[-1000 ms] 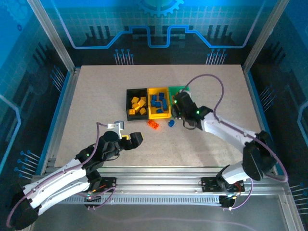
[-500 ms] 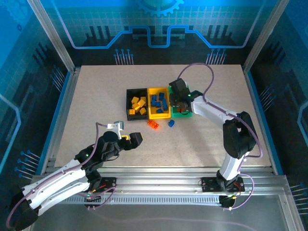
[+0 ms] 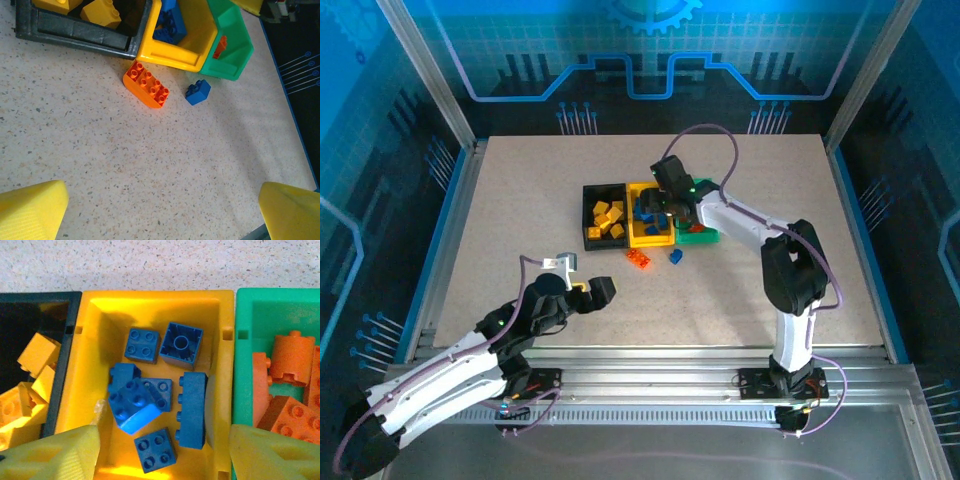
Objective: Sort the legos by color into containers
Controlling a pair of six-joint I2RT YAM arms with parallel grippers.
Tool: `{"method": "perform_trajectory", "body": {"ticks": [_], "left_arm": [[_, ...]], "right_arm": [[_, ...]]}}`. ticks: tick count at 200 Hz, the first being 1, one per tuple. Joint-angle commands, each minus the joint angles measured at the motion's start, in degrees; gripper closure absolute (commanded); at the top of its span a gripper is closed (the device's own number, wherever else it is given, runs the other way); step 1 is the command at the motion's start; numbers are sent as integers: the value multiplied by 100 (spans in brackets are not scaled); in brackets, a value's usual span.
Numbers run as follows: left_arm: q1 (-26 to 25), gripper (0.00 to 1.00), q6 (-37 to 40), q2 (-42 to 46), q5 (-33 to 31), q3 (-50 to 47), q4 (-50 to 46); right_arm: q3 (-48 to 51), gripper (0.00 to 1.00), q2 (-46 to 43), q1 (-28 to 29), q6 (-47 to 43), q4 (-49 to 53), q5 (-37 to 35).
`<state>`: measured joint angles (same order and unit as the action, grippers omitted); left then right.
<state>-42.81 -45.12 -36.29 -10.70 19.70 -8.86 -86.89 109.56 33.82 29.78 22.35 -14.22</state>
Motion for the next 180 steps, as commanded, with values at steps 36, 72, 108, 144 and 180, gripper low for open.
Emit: {"method": "perform_trajectory", "body": {"ticks": [36, 72, 108, 144, 180], "left_arm": [[-25, 1, -5, 134, -46, -62, -44], [-14, 1, 38, 118, -56, -80, 20], [-19, 1, 39, 109, -37, -63, -23], [-11, 1, 11, 112, -33, -63, -29], [-20, 1, 21, 74, -12, -72, 57]], "right_arm": [[1642, 23, -1497, 341, 304, -451, -156], [3187, 20, -2085, 717, 1059, -1072, -549], [3818, 19, -1709, 809, 1364, -1780, -501], [3726, 20, -1230, 747, 1357, -1988, -792], [3391, 28, -805, 642, 1372, -1884, -931]]}}
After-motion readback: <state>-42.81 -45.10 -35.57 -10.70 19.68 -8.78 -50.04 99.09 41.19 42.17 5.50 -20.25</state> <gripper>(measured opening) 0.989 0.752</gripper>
